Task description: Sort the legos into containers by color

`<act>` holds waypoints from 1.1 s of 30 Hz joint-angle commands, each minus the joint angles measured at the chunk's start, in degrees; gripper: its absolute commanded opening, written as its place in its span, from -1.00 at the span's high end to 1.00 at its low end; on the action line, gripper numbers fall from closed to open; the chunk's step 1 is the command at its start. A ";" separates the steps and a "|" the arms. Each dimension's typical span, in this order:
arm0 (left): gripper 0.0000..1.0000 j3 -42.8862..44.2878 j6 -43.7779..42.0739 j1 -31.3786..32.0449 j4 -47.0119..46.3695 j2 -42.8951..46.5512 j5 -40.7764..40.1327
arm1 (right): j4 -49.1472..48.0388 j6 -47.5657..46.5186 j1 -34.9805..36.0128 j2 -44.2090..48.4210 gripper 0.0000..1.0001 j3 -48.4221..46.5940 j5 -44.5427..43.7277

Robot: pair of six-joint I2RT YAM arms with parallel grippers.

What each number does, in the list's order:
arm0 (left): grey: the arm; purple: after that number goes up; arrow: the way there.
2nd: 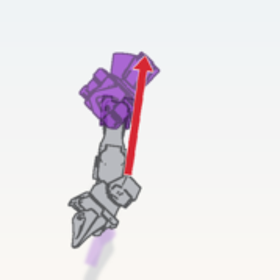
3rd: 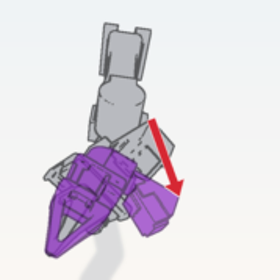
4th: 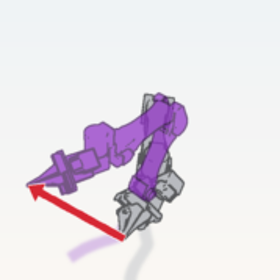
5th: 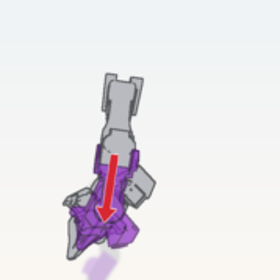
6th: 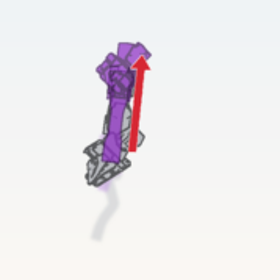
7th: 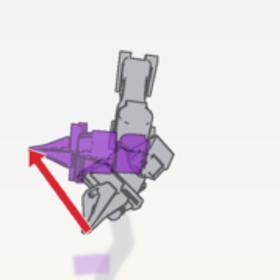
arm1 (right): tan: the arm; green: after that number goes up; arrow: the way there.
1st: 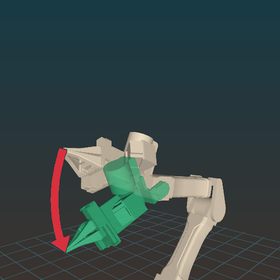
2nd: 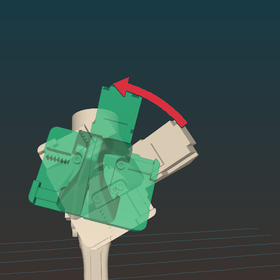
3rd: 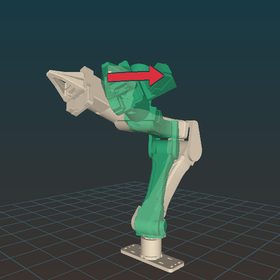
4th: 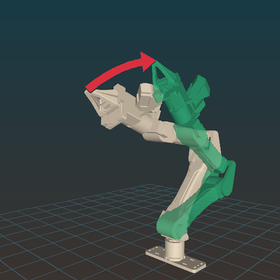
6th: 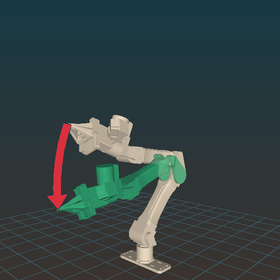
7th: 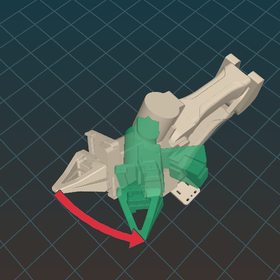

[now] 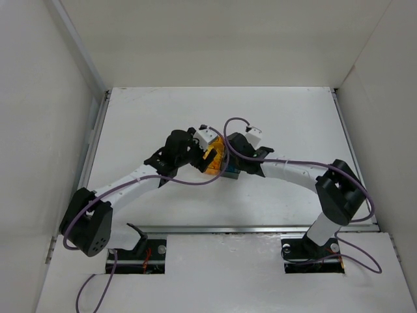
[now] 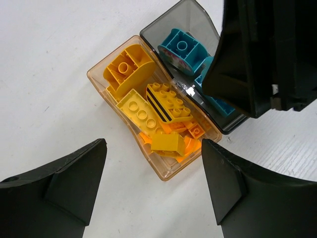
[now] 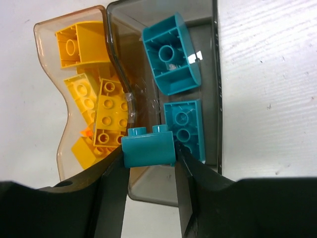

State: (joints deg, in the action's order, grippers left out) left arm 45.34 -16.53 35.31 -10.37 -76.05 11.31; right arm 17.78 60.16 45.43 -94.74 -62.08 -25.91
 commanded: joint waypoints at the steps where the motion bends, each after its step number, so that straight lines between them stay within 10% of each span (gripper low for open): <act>1: -0.48 -0.43 0.54 0.37 -0.79 2.49 -0.15 | 1.20 -4.34 0.19 -2.47 1.00 -2.87 -0.98; 23: -0.51 -2.01 1.07 0.37 -1.85 4.60 -1.29 | 2.96 -16.83 -3.24 -7.92 0.97 -10.33 0.34; 33: -0.56 -2.01 2.38 0.37 -2.37 4.60 -4.45 | 4.63 -17.36 -3.24 -4.94 -0.38 -10.95 -0.98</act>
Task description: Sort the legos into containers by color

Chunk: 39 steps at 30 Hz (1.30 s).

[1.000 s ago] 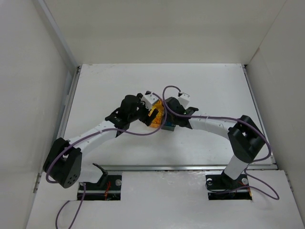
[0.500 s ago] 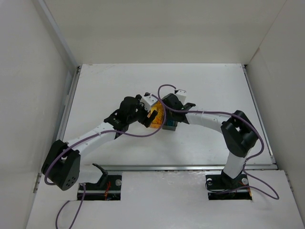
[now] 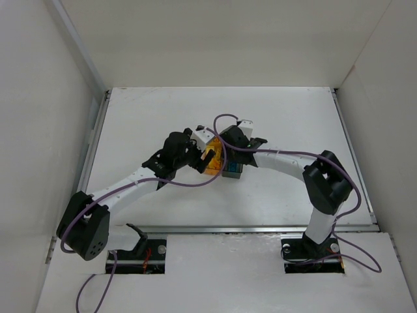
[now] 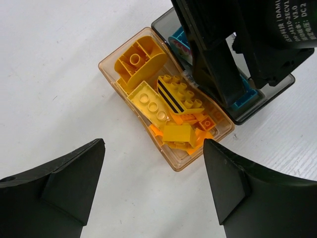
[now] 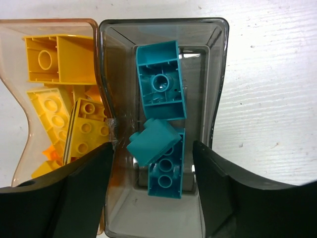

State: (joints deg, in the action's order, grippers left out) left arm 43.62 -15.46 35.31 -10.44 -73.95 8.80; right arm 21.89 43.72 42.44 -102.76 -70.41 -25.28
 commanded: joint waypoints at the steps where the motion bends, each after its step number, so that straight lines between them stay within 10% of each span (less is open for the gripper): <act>1: -0.58 -0.29 1.31 0.37 -2.31 2.50 -2.81 | 1.04 -0.92 -0.25 3.09 -0.44 -2.62 -1.62; 7: -0.61 -0.90 3.77 -0.86 -2.83 3.55 -5.11 | 1.58 -1.45 -0.25 5.03 -0.48 -3.15 -2.76; 14: -0.61 -2.48 5.44 -2.18 -2.83 4.60 -6.25 | 2.90 -4.78 -3.05 5.03 0.23 -4.20 -4.43; 20: -0.61 -4.15 4.83 -2.18 -4.76 4.61 -8.80 | 7.46 -7.77 -6.14 -1.37 -0.15 -9.64 -7.67; 27: -0.61 -5.38 4.83 -2.18 -4.77 5.13 -9.32 | 5.36 -12.69 -6.14 -6.13 -0.06 -12.12 -9.26; 39: -0.61 -5.91 3.69 -2.18 -5.38 5.13 -9.85 | 4.57 -14.11 -6.14 -10.97 0.77 -16.69 -10.93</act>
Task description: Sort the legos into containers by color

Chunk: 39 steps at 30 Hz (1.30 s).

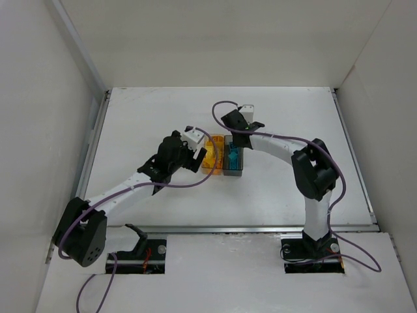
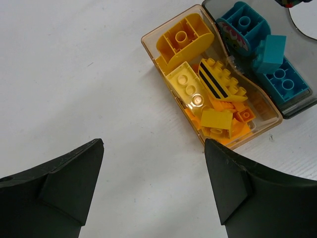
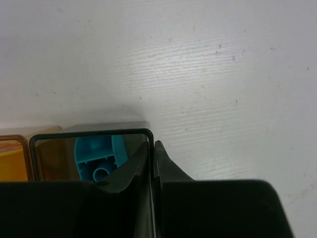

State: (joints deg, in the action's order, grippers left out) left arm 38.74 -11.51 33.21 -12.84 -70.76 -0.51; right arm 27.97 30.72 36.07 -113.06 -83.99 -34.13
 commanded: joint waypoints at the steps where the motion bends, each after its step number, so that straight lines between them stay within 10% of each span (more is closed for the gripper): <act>1: -0.61 -1.04 -0.27 -0.08 -2.98 1.94 -0.54 | -1.51 -1.10 0.22 -1.20 0.81 -3.11 -2.08; 9: -0.61 -1.56 -0.27 -0.08 -2.45 3.00 -1.07 | -1.51 -0.40 0.22 -1.73 0.79 -3.11 -1.99; 14: -0.61 -1.56 -0.27 -0.08 -2.45 3.00 -1.07 | -1.51 -2.59 0.22 -0.51 -0.14 -3.64 -1.47; 24: -0.63 -1.65 1.04 -0.08 -1.92 4.93 -5.97 | -4.85 -3.12 -3.10 25.05 -1.00 8.55 -5.07; 39: -0.65 -9.12 12.19 -4.38 2.03 14.85 -17.86 | 6.22 -2.69 -32.74 59.60 -1.00 28.61 9.70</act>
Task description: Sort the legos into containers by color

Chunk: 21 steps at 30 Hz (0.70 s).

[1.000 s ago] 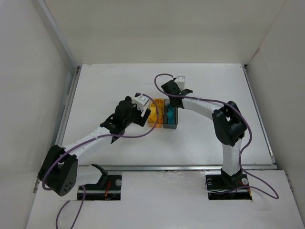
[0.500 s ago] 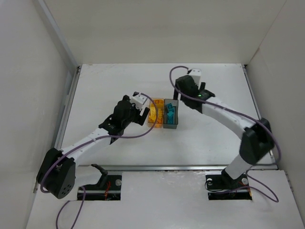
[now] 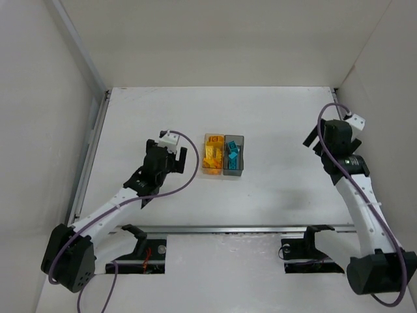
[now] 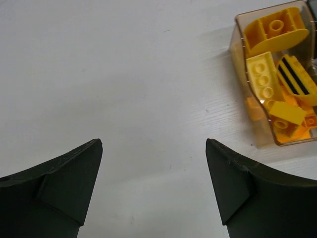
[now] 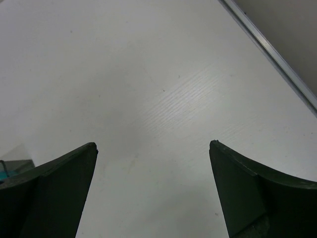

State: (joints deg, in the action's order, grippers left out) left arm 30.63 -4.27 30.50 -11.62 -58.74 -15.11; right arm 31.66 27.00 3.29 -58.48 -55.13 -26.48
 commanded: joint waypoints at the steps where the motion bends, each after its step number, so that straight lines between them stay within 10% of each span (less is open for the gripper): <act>1: -0.65 -1.54 5.76 -3.41 1.68 2.84 -3.26 | 3.49 1.55 0.05 7.56 -1.00 0.29 2.05; 21: -0.68 -2.68 7.61 -7.74 4.06 10.13 -1.32 | 16.15 9.38 0.05 19.72 -1.00 -0.24 -0.50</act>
State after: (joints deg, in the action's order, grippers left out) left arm 28.49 2.52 23.00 -6.94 -50.35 -16.69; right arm 46.63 35.03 3.38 -39.88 -54.54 -26.55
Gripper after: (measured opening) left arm 0.837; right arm 0.998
